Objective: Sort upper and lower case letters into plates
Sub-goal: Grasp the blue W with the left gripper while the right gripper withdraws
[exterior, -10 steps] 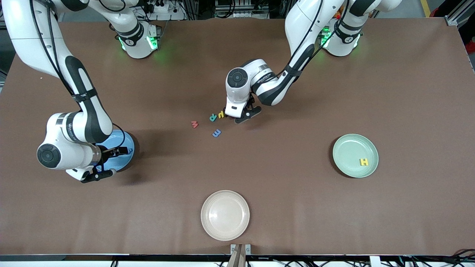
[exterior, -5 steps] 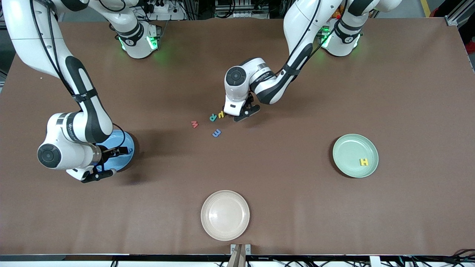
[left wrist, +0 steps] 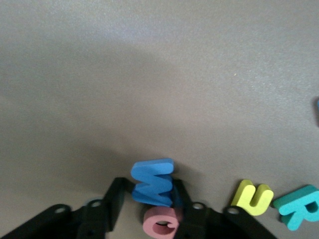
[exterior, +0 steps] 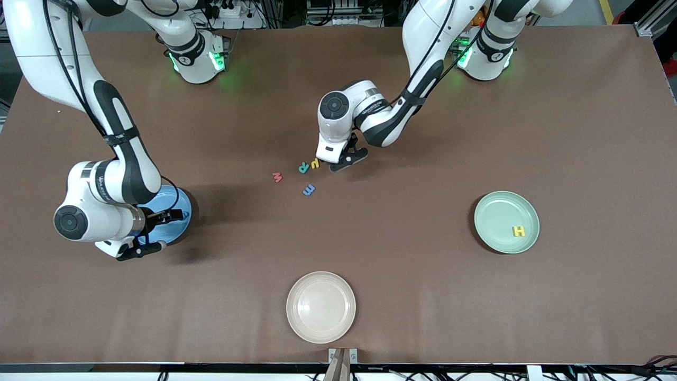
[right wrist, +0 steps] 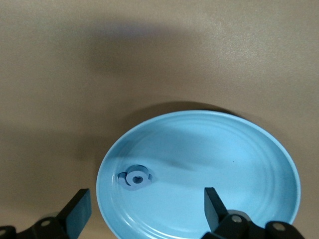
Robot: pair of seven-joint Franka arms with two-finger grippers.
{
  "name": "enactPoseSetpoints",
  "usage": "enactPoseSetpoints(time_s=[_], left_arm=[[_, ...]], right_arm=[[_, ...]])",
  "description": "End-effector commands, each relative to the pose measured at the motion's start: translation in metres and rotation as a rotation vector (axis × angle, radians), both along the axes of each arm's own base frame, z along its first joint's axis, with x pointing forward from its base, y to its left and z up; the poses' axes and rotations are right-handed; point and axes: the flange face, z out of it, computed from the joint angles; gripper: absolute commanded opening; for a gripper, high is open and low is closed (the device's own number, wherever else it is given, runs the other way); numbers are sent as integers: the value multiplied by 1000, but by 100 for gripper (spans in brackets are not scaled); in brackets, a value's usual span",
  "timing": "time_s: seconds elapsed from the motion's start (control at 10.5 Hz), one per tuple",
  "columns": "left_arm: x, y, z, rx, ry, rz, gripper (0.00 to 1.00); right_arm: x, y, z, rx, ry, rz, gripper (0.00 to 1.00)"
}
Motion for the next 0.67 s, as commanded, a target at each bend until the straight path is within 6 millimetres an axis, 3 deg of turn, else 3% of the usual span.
enactPoseSetpoints(time_s=[0.0,0.29,0.57], left_arm=[[3,6,-5,3,5,-14,4],[19,16,8,1,-11,-26,0],[67,50,63,4,-49,-40,0]], right_arm=[[0,1,-1,6,-5,14,100],[2,13,2,5,-12,13,100],[0,65,4,-18,-12,-32,100]])
